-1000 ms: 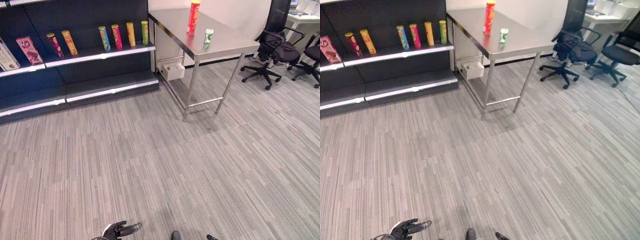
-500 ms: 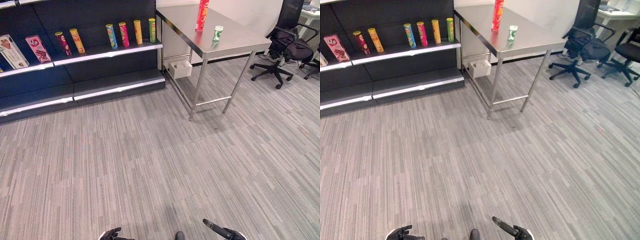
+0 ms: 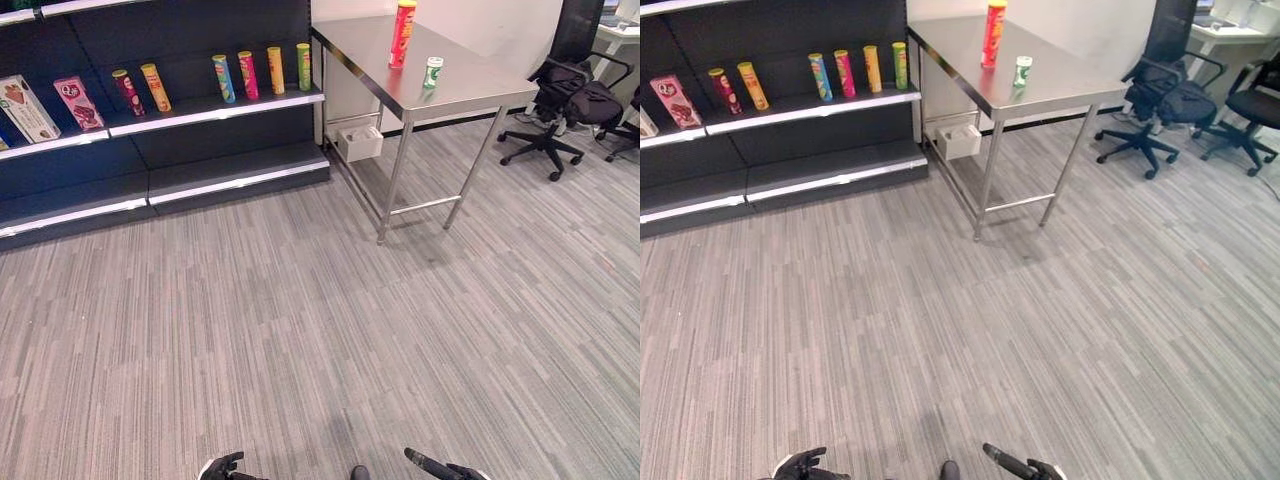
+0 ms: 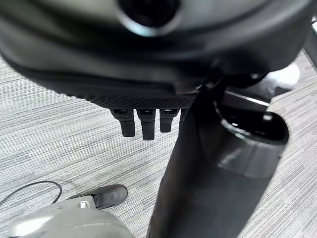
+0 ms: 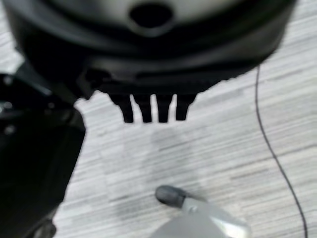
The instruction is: Put the goods on the table back onto the shelves and tidy them up.
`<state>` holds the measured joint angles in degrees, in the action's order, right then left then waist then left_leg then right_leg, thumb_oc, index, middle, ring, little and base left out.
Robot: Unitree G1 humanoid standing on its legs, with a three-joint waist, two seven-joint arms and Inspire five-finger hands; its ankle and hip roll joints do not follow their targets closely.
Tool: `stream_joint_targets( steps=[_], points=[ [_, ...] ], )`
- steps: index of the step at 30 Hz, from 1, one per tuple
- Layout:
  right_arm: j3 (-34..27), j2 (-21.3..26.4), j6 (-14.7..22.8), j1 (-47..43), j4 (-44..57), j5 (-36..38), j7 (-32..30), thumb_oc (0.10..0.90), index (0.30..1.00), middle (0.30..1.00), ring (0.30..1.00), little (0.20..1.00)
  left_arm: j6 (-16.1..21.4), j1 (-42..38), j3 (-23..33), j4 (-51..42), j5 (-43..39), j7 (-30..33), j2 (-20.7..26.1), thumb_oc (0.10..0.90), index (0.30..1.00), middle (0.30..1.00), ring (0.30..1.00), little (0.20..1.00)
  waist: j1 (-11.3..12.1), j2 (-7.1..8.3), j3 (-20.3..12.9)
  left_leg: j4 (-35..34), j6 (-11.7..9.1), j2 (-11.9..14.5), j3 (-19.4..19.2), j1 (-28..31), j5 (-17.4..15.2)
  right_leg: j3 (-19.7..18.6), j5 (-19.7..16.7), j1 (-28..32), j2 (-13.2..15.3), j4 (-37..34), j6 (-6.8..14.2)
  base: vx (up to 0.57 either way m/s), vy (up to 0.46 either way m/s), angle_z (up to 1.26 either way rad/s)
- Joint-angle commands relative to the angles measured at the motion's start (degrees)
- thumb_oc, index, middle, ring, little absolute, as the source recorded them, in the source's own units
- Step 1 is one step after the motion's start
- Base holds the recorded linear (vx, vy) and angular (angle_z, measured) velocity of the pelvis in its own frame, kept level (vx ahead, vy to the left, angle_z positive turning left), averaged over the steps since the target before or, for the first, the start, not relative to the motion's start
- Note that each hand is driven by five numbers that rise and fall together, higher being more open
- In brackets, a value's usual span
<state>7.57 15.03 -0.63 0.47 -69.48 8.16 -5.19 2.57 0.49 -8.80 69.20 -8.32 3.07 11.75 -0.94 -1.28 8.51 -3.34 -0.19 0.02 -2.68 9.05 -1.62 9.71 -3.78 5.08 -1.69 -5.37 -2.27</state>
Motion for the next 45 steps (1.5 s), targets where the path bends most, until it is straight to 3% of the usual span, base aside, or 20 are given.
stream_joint_targets(
  steps=[1,9,11,12,14,15,17,18,20,23,24,27,29,31,32,35,36,39,42,45],
  points=[
    [1.6,1.4,0.7,-2.3,-1.5,-1.0,-0.6,0.800,0.900,0.900,0.900,0.900,1.8,-3.6,-1.0,2.5,2.0,0.9,1.0,0.800,0.900,0.900,0.900,0.900,0.1,2.51,-0.9,-1.7,-3.0,0.5,-0.5,-0.8,-1.1,-1.7,3.0,2.9,5.6,0.4,9.4,0.00,0.000,0.00],
    [2.2,1.5,0.5,-2.9,-0.3,-0.2,-0.3,0.800,0.900,0.900,0.900,0.900,2.0,-4.8,-0.1,-0.1,-1.8,0.4,1.3,0.800,0.900,0.900,0.900,0.900,0.8,3.21,1.3,2.8,-2.8,1.2,-0.9,-3.5,-1.8,-2.6,3.9,1.0,5.2,2.2,8.7,-0.01,-0.071,-0.04],
    [2.5,2.3,1.0,-3.9,1.4,0.9,-0.5,0.800,0.900,0.900,0.900,0.900,2.2,-6.5,-0.7,-1.3,-2.7,0.8,1.8,0.800,0.900,0.900,0.900,0.900,1.0,4.03,3.4,12.5,-3.4,0.9,-0.1,-10.4,-3.7,-3.0,5.3,-1.8,4.7,4.8,7.0,-0.12,-0.131,-0.01],
    [2.5,2.3,1.0,-3.9,1.4,0.9,-0.5,0.800,0.900,0.900,0.900,0.900,2.2,-6.5,-0.7,-1.3,-2.7,0.8,1.8,0.800,0.900,0.900,0.900,0.900,1.0,4.03,3.4,12.5,-3.4,0.9,-0.1,-10.4,-3.7,-3.0,5.3,-1.8,4.7,4.8,7.0,-0.09,-0.193,0.09],
    [2.5,3.0,1.4,-3.6,3.5,1.7,-0.9,0.800,0.900,0.900,0.900,0.900,2.2,-7.2,-0.5,-1.6,-3.2,1.9,2.0,0.800,0.900,0.900,0.900,0.900,1.6,4.90,5.8,26.1,-4.0,0.4,2.0,-18.7,-0.9,-2.8,6.4,-1.7,4.5,6.0,5.1,-0.02,-0.185,0.16],
    [2.1,3.5,1.6,-3.7,4.0,2.4,-1.6,0.800,0.900,0.900,0.900,0.900,2.5,-7.8,0.0,-1.9,-5.0,2.6,1.8,0.800,0.900,0.900,0.900,0.900,1.6,5.10,7.0,31.8,-4.7,0.4,2.5,-23.6,3.3,-2.2,7.2,-1.2,4.1,5.9,4.4,0.17,-0.150,0.41],
    [2.4,3.7,1.3,-3.6,4.0,2.2,-1.7,0.800,0.900,0.900,0.900,0.900,2.7,-7.7,0.4,-2.6,-6.2,2.6,1.7,0.800,0.900,0.900,0.900,0.900,2.8,5.21,6.6,28.0,-4.0,-0.8,0.6,-28.7,2.8,-2.4,8.6,1.0,4.0,4.5,4.8,0.42,-0.013,0.36],
    [2.6,3.9,1.4,-3.4,4.4,1.9,-1.4,0.800,0.900,0.900,0.900,0.900,2.9,-7.3,0.6,-3.5,-6.4,2.5,1.8,0.800,0.900,0.900,0.900,0.900,4.0,4.15,5.1,16.4,-4.3,0.2,0.8,-28.3,5.7,-3.0,9.7,3.3,3.0,2.4,5.6,0.58,0.135,-0.16],
    [2.9,4.2,1.5,-3.6,4.3,1.2,-1.6,0.800,0.900,0.900,0.900,0.900,3.1,-7.0,0.9,-4.0,-6.3,3.3,1.8,0.800,0.900,0.900,0.900,0.900,5.4,3.28,4.7,5.0,-5.0,1.6,0.7,-28.6,9.9,-3.6,10.9,6.1,2.9,1.1,6.4,0.54,0.155,0.21],
    [3.0,3.8,1.4,-3.4,2.9,-0.5,-1.3,0.800,0.900,0.900,0.900,0.900,3.1,-6.0,1.1,-3.6,-5.6,3.2,1.6,0.800,0.900,0.900,0.900,0.900,6.5,3.00,3.3,-0.8,-5.9,1.8,1.2,-27.3,13.4,-5.0,12.3,10.1,3.6,0.4,7.9,0.52,0.173,-0.52],
    [2.5,3.0,1.0,-2.9,2.4,-1.4,-0.9,0.800,0.900,0.900,0.900,0.900,2.9,-5.3,1.6,-2.7,-4.7,3.1,1.7,0.800,0.900,0.900,0.900,0.900,6.7,3.37,1.7,-1.0,-5.1,0.8,1.1,-25.4,14.2,-6.0,12.5,10.2,5.8,1.7,9.1,0.60,0.280,-0.64],
    [1.4,2.1,1.2,-1.9,1.8,-0.8,-0.2,0.800,0.900,0.900,0.900,0.900,2.6,-4.4,2.7,-1.6,-4.4,2.7,2.3,0.800,0.900,0.900,0.900,0.900,7.0,4.56,-0.1,-0.6,-2.0,-2.4,0.0,-21.3,11.1,-7.4,7.1,6.8,10.3,13.1,11.8,0.58,0.308,-0.76],
    [0.0,2.3,1.4,-2.1,2.2,0.6,-0.3,0.800,0.900,0.900,0.900,0.900,2.4,-4.5,3.3,-1.1,-4.8,2.8,2.5,0.800,0.900,0.900,0.900,0.900,6.2,4.54,0.9,-0.3,0.4,-4.5,-0.3,-18.1,8.7,-8.8,-2.2,1.3,12.3,25.5,12.1,0.27,0.246,-0.19],
    [-0.8,2.4,1.5,-2.4,2.7,1.5,-0.8,0.800,0.900,0.900,0.900,0.900,2.1,-5.2,3.1,-0.8,-4.3,2.9,3.3,0.800,0.900,0.900,0.900,0.900,4.7,2.11,2.6,-1.0,2.5,-4.3,-0.6,-13.5,6.0,-6.9,-8.4,-6.3,14.0,38.6,11.1,0.33,0.313,0.08],
    [-1.0,2.4,1.6,-2.3,2.5,1.6,-0.9,0.800,0.900,0.900,0.900,0.900,2.1,-5.2,2.8,-0.9,-4.1,2.7,3.4,0.800,0.900,0.900,0.900,0.900,4.1,0.96,2.9,-1.3,2.7,-3.6,-0.5,-11.9,5.3,-5.6,-7.0,-8.7,14.0,40.3,10.3,0.37,0.252,0.15],
    [-1.5,2.7,1.5,-1.9,2.3,1.8,-1.0,0.800,0.900,0.900,0.900,0.900,2.4,-5.9,2.3,-1.2,-3.7,2.8,3.4,0.800,0.900,0.900,0.900,0.900,1.4,-0.36,4.4,-1.7,1.9,-3.3,0.4,-7.7,2.8,-0.7,-0.9,-13.2,13.9,33.3,9.2,0.37,0.025,0.10],
    [-1.5,2.7,1.2,-1.8,2.3,1.9,-1.0,0.800,0.900,0.900,0.900,0.900,2.5,-6.5,1.7,-1.8,-3.6,2.7,3.5,0.800,0.900,0.900,0.900,0.900,0.0,0.09,5.2,-1.7,1.2,-3.8,1.0,-5.7,1.2,1.0,-0.7,-15.5,12.9,23.0,9.9,0.46,-0.139,0.05],
    [-1.5,2.1,0.8,-1.3,1.1,1.7,-0.9,0.800,0.900,0.900,0.900,0.900,2.7,-7.4,1.4,-1.4,-2.0,2.7,3.3,0.800,0.900,0.900,0.900,0.900,-3.2,1.79,5.8,-1.7,-0.4,-4.8,3.1,-0.2,-3.1,0.5,-6.0,-18.2,9.6,3.3,13.3,0.55,-0.173,0.50],
    [-1.5,2.1,0.5,-0.7,0.2,1.0,-0.5,0.800,0.900,0.900,0.900,0.900,2.8,-7.0,1.3,-1.5,-1.3,2.2,2.7,0.800,0.900,0.900,0.900,0.900,-4.4,1.74,5.6,-1.7,-1.1,-4.3,4.0,3.1,-5.4,0.9,-7.9,-20.5,8.6,0.4,14.5,0.44,-0.131,0.68],
    [-1.4,2.6,0.7,1.1,-0.5,0.7,0.2,0.800,0.900,0.900,0.900,0.900,3.0,-6.1,1.2,-1.4,-1.1,1.7,1.7,0.800,0.900,0.900,0.900,0.900,-5.2,2.00,3.8,-1.7,-1.9,-2.5,5.7,6.6,-8.5,0.7,-9.4,-17.8,7.9,0.4,12.9,0.54,-0.320,0.77]
  ],
)
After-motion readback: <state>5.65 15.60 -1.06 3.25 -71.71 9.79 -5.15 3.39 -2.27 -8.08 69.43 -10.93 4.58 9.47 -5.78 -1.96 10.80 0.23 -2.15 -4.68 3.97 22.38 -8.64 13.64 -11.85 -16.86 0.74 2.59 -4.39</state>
